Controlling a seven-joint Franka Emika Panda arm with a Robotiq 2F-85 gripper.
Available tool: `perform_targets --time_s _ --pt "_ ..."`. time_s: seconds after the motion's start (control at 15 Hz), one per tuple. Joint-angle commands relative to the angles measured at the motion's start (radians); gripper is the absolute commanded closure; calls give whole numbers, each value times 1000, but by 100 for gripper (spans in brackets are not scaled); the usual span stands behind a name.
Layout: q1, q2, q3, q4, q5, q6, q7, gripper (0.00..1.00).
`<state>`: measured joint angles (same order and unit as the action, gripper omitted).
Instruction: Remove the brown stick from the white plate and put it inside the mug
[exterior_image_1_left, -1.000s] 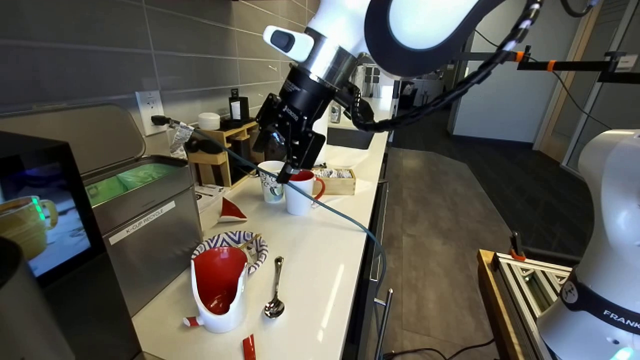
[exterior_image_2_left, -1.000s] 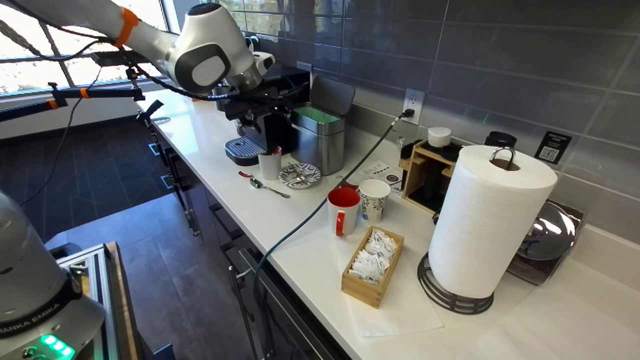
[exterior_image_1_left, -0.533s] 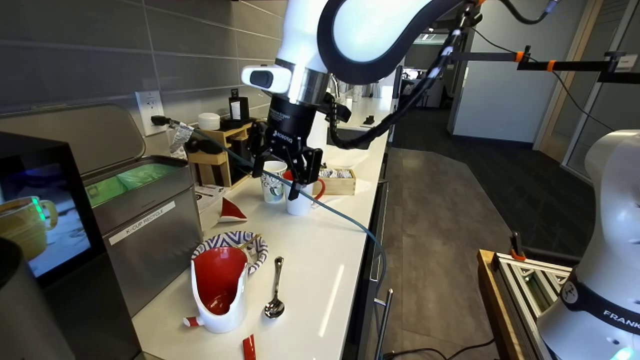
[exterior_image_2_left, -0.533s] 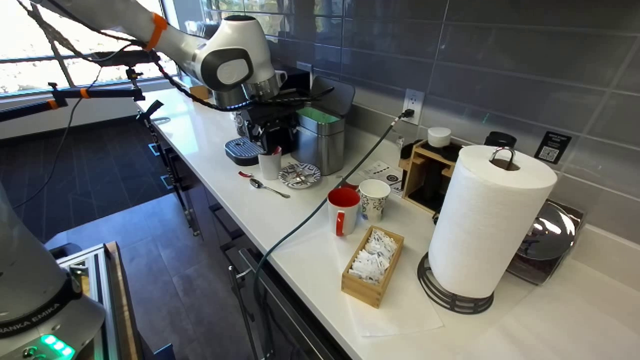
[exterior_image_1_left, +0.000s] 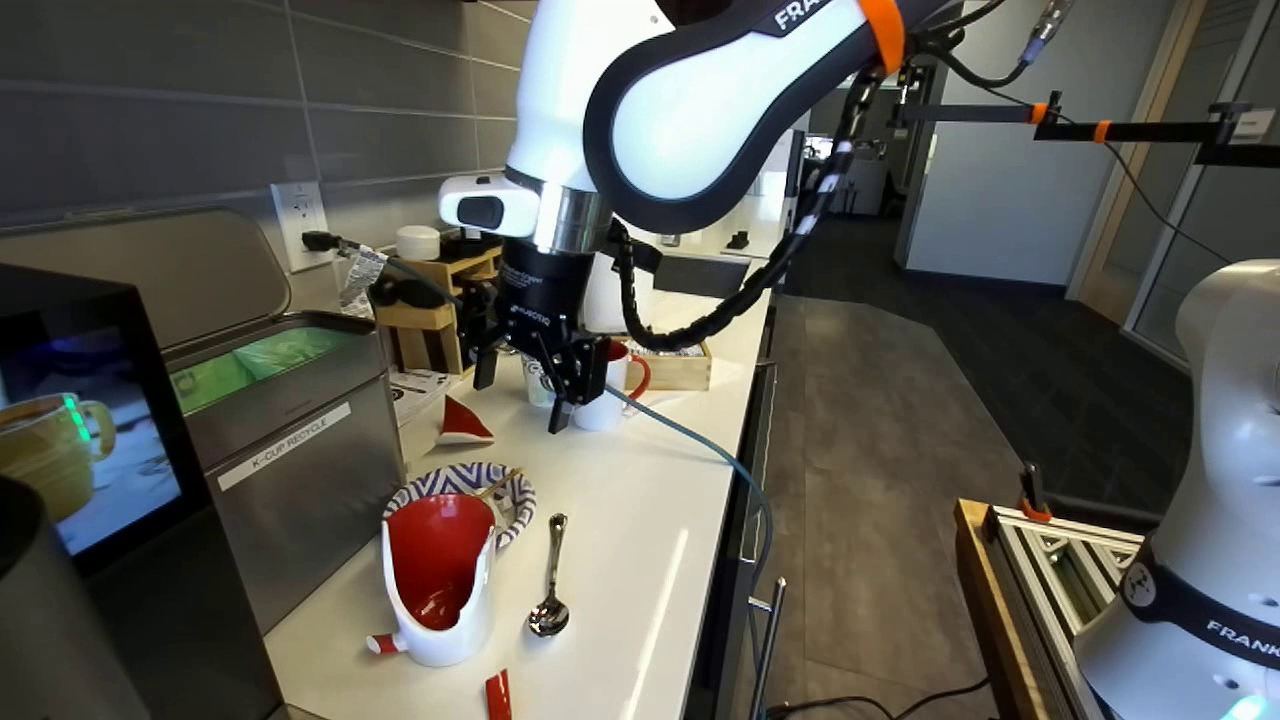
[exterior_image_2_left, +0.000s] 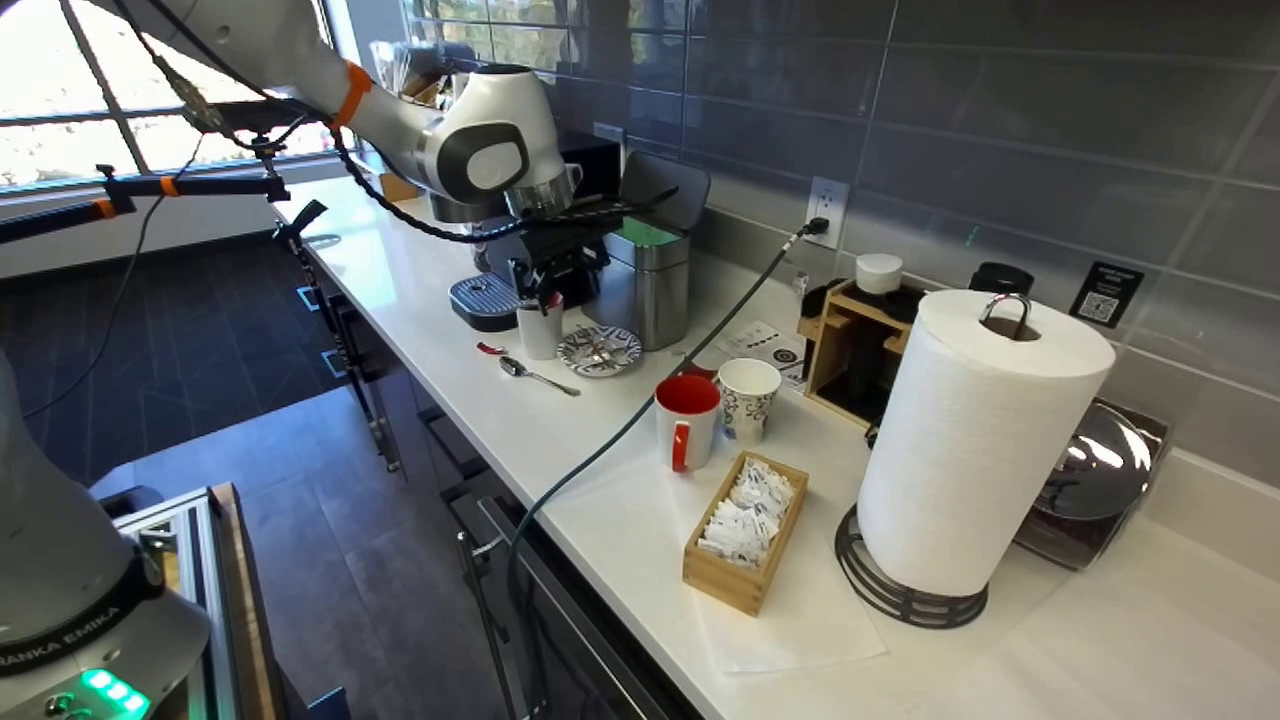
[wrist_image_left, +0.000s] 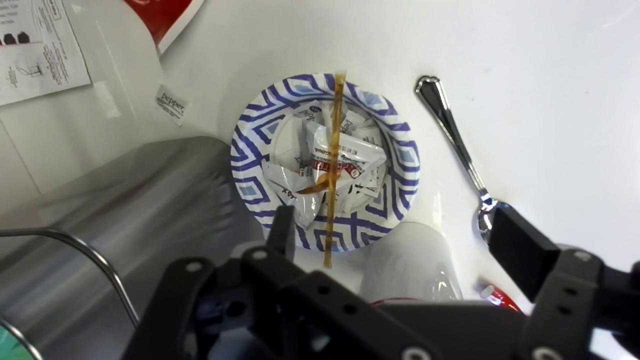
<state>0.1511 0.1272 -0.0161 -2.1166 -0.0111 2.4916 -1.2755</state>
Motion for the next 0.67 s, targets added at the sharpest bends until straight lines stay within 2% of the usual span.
perform_targets --time_s 0.0,0.6 --pt "-54 30 51 8 -2 3 -11 0" --pt "-123 193 109 84 25 17 -20 0"
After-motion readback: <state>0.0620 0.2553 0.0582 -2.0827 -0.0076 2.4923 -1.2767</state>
